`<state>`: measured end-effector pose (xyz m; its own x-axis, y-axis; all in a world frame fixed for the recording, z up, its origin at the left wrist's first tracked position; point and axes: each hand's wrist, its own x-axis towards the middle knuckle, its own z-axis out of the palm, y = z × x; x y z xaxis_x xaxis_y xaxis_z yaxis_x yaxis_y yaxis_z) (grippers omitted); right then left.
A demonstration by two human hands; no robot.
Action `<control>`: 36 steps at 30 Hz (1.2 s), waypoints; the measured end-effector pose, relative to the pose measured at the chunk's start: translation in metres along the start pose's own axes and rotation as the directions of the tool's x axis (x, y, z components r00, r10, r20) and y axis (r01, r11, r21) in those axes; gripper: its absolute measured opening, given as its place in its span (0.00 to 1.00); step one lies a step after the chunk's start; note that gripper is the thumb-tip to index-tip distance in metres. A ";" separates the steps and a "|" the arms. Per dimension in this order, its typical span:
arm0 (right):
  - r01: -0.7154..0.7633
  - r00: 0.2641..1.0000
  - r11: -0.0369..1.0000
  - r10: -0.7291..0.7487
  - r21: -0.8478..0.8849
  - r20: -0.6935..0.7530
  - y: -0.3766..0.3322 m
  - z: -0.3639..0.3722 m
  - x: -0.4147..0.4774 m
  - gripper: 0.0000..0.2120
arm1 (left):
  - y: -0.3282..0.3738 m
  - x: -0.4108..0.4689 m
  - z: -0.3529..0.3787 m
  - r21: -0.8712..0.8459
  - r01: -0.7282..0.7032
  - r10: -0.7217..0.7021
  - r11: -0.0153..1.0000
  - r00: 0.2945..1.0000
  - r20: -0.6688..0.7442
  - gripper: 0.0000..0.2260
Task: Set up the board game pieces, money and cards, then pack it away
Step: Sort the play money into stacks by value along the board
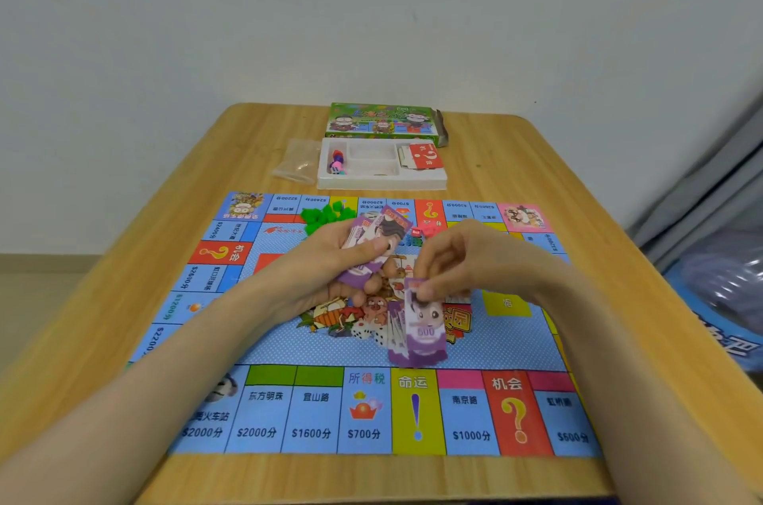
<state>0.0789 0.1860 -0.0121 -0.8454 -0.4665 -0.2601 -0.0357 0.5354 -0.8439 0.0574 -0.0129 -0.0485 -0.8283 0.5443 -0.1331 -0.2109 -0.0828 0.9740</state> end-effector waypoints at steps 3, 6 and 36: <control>-0.030 0.999 0.999 0.031 -0.033 0.034 0.002 0.002 0.003 0.04 | 0.000 0.000 0.000 -0.003 0.006 -0.006 1.000 1.000 0.002 0.10; -0.012 0.999 0.999 0.014 -0.038 0.051 0.004 0.005 0.004 0.05 | 0.000 -0.001 0.000 -0.006 0.010 -0.010 1.000 1.000 0.008 0.11; 0.437 0.745 0.899 -0.339 0.035 -0.575 0.007 0.024 0.024 0.09 | 0.001 -0.003 0.003 0.057 0.008 -0.010 0.998 0.999 0.032 0.14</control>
<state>0.0706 0.1617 -0.0358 -0.9237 -0.1241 0.3624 -0.3826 0.2530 -0.8886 0.0610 -0.0122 -0.0464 -0.8093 0.5713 -0.1368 -0.1876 -0.0306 0.9818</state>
